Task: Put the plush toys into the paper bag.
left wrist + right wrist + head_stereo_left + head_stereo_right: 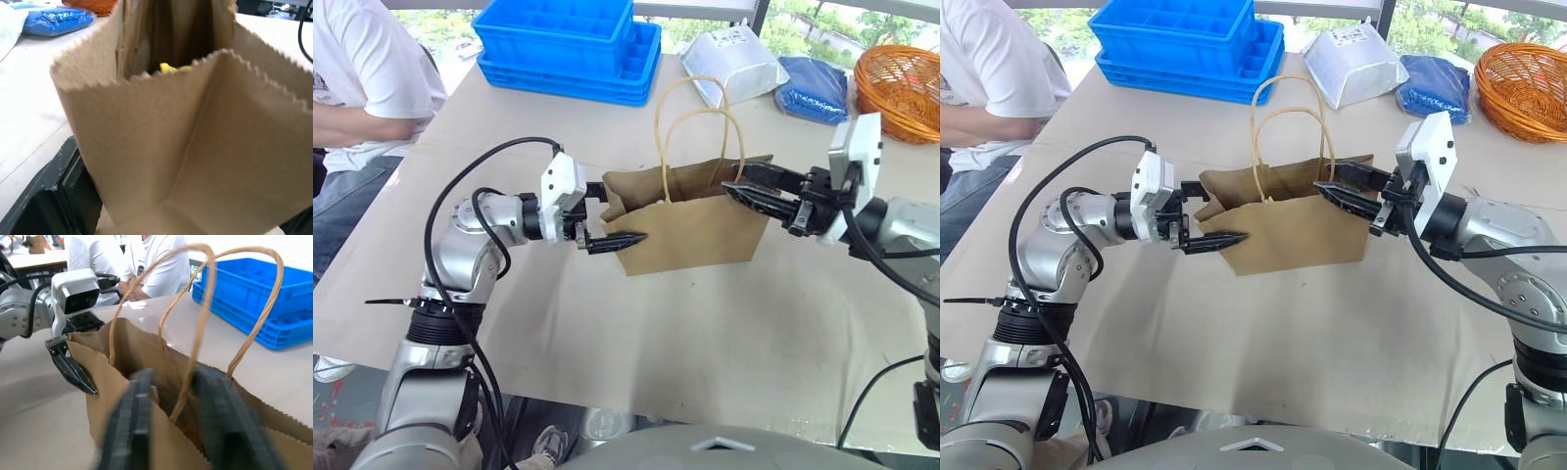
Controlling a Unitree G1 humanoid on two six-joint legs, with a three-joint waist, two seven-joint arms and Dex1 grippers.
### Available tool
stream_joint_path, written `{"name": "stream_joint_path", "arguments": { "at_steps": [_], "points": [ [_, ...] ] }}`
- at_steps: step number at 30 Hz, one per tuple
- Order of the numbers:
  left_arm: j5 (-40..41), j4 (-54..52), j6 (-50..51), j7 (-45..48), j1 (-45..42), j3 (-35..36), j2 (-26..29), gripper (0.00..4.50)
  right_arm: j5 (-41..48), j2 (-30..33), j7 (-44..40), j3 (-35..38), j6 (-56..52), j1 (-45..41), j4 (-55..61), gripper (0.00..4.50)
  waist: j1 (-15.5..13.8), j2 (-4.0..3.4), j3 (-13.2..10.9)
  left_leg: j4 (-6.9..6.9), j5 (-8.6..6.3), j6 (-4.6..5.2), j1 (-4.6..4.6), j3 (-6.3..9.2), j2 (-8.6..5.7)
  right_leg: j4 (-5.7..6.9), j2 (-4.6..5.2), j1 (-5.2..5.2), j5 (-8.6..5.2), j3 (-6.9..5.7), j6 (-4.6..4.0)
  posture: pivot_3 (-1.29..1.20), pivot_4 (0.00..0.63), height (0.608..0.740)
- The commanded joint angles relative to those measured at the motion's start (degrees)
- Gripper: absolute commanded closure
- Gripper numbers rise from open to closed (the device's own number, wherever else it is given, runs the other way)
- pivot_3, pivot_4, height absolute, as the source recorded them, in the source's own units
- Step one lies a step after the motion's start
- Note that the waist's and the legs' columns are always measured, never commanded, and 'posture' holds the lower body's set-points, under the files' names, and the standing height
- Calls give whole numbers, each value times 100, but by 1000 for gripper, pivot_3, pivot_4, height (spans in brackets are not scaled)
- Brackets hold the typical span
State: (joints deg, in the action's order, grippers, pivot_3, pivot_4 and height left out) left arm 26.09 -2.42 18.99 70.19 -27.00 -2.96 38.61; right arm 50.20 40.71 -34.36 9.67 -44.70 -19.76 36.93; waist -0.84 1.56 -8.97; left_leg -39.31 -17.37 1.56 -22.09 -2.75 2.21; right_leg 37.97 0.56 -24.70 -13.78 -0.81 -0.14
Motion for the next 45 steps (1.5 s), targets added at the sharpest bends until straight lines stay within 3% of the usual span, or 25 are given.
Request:
{"name": "stream_joint_path", "arguments": {
  "at_steps": [1,4,5,7,9,10,14,15,22,28,31,35,38,39,42,43,45],
  "points": [
    [-88,149,-249,128,-129,-15,-20,0,264,301,-1,759,116,298,544,1410,-7,0,0,0,0,0,-1,2,-1,0,0,1,0,0,0,0,150,740],
    [-143,279,-333,177,-220,-32,-67,0,514,584,-98,1289,84,660,744,61,1,1,0,-3,-1,1,-2,0,-1,-1,1,1,0,1,1,0,150,740],
    [-157,334,-353,193,-257,-37,-83,581,582,671,-139,1428,71,777,787,0,2,2,1,-4,-1,1,-2,0,-1,0,1,1,0,1,1,0,150,740],
    [-168,418,-403,219,-332,-45,-127,1210,738,806,-191,1858,47,1178,907,0,-1,2,1,-4,-1,1,1,1,-1,1,0,3,0,1,1,0,150,740],
    [-175,473,-451,229,-379,-48,-164,2388,785,876,-255,2199,77,1612,1040,0,2,2,2,-3,-1,1,2,1,0,1,-3,4,0,2,1,0,150,740],
    [-181,495,-466,232,-394,-47,-177,2606,800,898,-266,2285,103,1740,1074,0,4,2,2,-3,-1,1,2,1,-1,1,-3,4,0,3,1,0,150,740],
    [-191,588,-482,299,-482,-76,-218,4373,825,758,-378,2681,257,2622,1414,0,3,4,3,-3,-1,1,3,2,0,2,-7,5,0,6,1,0,150,740],
    [-205,621,-503,308,-504,-84,-226,4491,787,701,-418,2730,354,2803,1513,0,2,3,3,-4,-1,1,5,2,1,2,-9,8,0,6,2,0,150,740],
    [-208,560,-724,597,-344,-129,-157,4491,-416,503,-1058,2491,1166,4261,1922,0,8,5,6,-4,-1,1,15,0,1,1,-45,19,-2,15,5,0,150,740],
    [-69,421,-1016,1263,-60,141,463,4491,-1309,143,-1479,2424,1855,5397,1847,0,12,6,8,-4,0,-1,23,-1,8,3,-47,21,-4,19,6,0,150,740],
    [-188,659,-1483,1553,-196,89,550,4491,-1473,-36,-1569,2388,2121,5615,1696,0,4,4,10,-4,0,-1,28,-2,9,3,-48,25,-5,19,6,0,150,740],
    [-374,1094,-1869,1708,-538,-151,264,4491,-1625,-47,-1669,2157,2307,5530,1422,0,-9,5,11,-13,-1,2,37,-2,0,-1,-49,41,-17,19,26,0,150,740],
    [-375,1201,-1403,1603,-606,-175,281,4491,-1702,11,-1714,2064,2373,5403,1292,0,3,5,12,-15,-1,2,37,-1,-1,0,-51,42,-15,19,23,0,150,740],
    [-298,1151,-1229,1557,-552,-102,333,3947,-1713,16,-1708,2045,2391,5359,1265,0,11,5,11,-15,-1,2,36,1,1,0,-53,42,-10,19,15,0,150,740],
    [-26,793,-665,1266,-303,210,465,3078,-1737,2,-1666,1964,2401,5286,1243,0,39,3,12,-14,-1,1,37,0,5,2,-55,40,-9,23,11,0,150,740],
    [64,645,-457,1155,-205,308,513,2429,-1752,-11,-1657,1940,2406,5279,1242,0,36,3,12,-13,-1,1,38,0,8,3,-51,38,-9,25,11,0,150,740],
    [254,349,12,883,43,545,634,1781,-1761,-60,-1581,1899,2402,5229,1223,0,16,3,12,-12,-1,0,36,4,12,3,-48,37,-9,22,10,0,150,740]
  ]
}}
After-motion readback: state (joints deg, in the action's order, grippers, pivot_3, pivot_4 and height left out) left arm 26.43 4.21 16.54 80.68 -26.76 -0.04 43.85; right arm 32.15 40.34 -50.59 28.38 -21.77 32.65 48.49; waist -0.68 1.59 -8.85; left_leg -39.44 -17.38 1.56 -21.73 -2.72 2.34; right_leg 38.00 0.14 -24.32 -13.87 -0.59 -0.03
